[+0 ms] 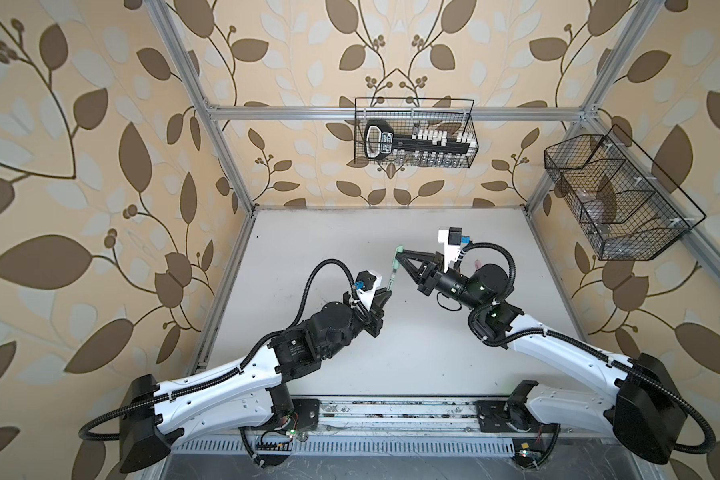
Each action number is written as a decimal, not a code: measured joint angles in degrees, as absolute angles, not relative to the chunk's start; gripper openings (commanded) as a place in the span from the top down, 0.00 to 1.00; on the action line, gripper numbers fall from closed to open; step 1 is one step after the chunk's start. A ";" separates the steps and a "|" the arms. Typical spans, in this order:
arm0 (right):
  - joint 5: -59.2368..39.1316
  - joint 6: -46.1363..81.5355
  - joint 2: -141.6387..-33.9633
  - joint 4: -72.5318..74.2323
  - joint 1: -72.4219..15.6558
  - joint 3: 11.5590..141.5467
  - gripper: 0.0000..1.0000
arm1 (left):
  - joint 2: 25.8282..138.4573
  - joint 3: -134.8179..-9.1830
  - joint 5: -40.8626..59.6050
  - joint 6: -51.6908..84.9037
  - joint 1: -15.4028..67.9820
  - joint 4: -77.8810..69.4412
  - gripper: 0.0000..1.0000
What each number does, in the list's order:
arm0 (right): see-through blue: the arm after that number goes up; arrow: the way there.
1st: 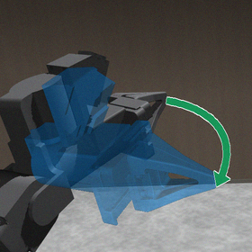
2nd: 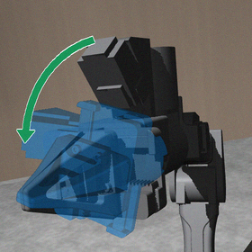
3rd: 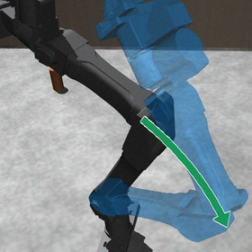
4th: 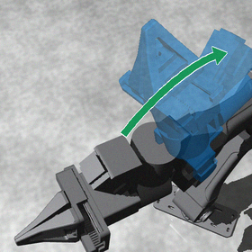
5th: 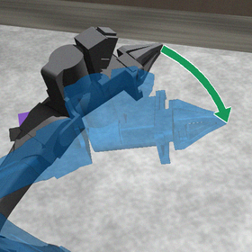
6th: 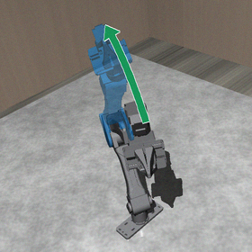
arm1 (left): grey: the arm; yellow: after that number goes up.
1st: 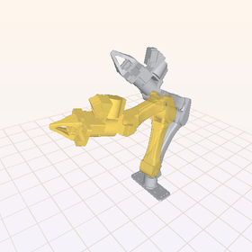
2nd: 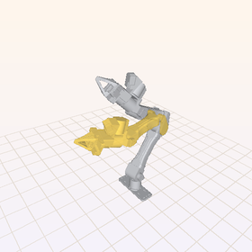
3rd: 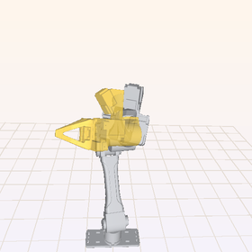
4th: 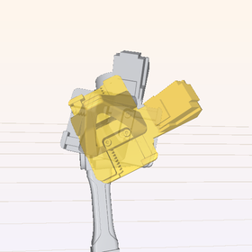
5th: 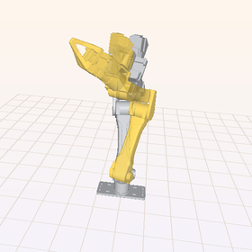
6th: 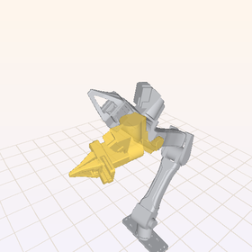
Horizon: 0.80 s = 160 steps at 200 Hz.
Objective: Insert the pens into the pen caps
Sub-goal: 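Push the cap down over the pen with the right gripper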
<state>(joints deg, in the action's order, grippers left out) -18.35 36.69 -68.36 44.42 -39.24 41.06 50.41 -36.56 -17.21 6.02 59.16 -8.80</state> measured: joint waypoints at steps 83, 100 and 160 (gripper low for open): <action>-13.30 29.21 -68.10 40.60 -42.89 42.85 0.74 | 51.40 -39.92 -18.57 4.45 58.78 -5.61 1.00; -14.04 27.97 -67.83 37.43 -42.63 43.57 0.58 | 51.77 -41.23 -18.41 3.38 58.81 -5.30 1.00; -27.66 27.68 -64.40 26.09 -35.27 45.69 0.37 | 53.12 -45.25 -16.58 2.50 58.81 -2.68 1.00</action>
<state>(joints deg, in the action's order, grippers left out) -27.66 27.68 -64.40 26.09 -35.27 45.69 53.12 -45.25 -16.58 2.50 58.81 -2.68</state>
